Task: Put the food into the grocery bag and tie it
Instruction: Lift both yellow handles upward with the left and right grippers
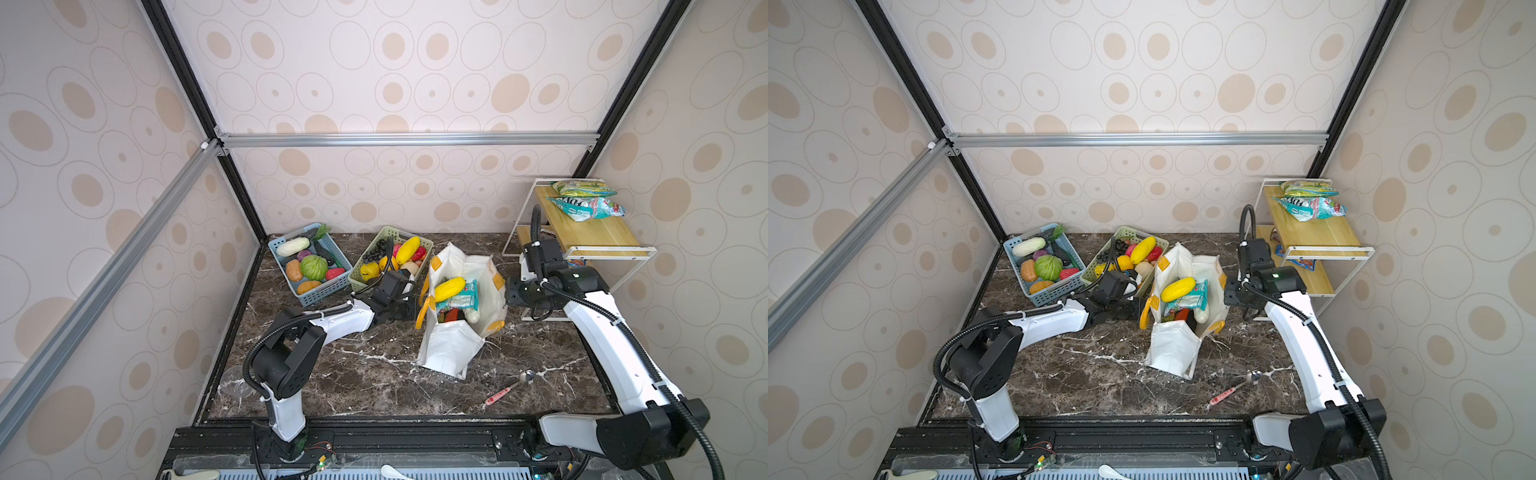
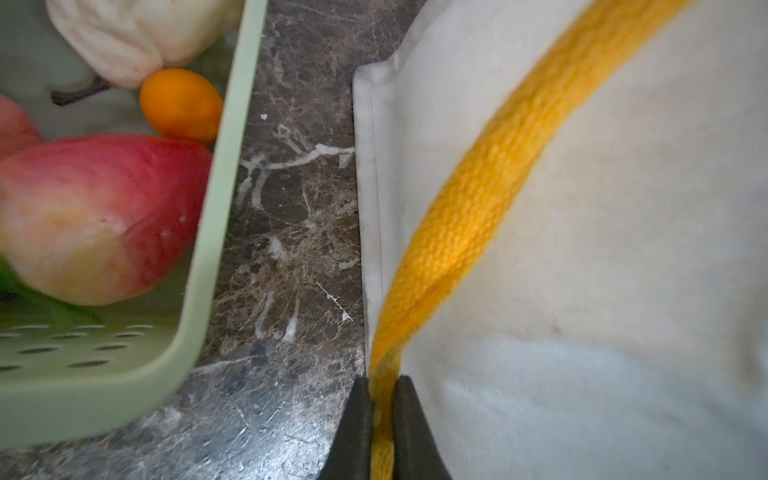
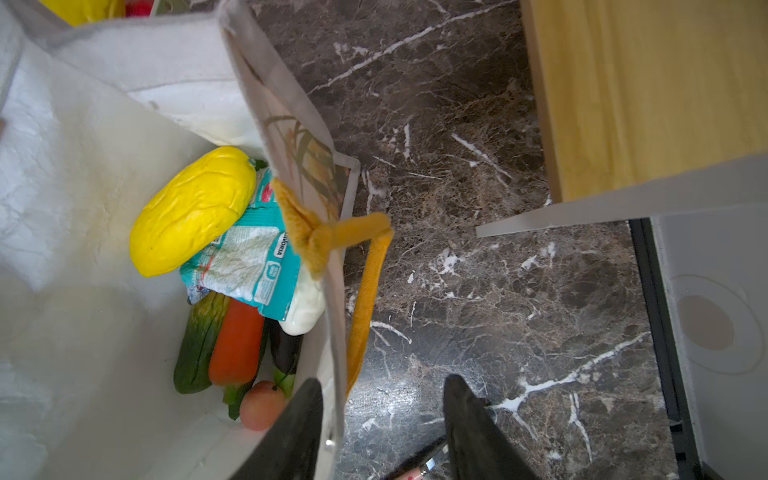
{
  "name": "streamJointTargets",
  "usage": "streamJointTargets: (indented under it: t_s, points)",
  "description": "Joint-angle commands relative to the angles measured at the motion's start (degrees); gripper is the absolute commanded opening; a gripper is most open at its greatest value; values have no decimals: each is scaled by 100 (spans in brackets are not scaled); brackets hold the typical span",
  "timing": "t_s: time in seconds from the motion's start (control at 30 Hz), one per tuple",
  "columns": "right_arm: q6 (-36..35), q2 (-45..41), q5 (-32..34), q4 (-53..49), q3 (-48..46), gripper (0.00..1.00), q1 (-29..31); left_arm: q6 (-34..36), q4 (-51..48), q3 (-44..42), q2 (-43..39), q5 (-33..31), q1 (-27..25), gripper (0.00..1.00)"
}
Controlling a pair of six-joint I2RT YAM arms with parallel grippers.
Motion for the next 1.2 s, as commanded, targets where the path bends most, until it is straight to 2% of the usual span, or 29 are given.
streamJointTargets:
  t_s: [0.0, 0.13, 0.37, 0.7, 0.8, 0.97, 1.17]
  points:
    - [139, -380, -331, -76, -306, 53, -402, -56, 11, -12, -161, -191, 23, 5]
    - [413, -508, -1077, 474, -1047, 53, -873, -56, -149, -112, -390, -352, 148, 0]
    - [1172, -214, -2240, 2025, -2358, 54, -889, 12, -414, 1, -750, -461, 225, 0]
    - [1718, 186, -2749, 3776, -3434, 52, -987, 166, -795, 191, -1084, -693, 346, 0]
    - [2020, 403, -3054, 4457, -3716, 45, -1058, 237, -916, 242, -1176, -718, 456, 0]
    - [2341, 516, -3211, 4784, -3934, 22, -1077, 308, -1080, 238, -1370, -820, 578, 0]
    - [1807, 91, -2249, 3076, -3277, 10, -1140, 489, -1335, 552, -1737, -995, 657, 0]
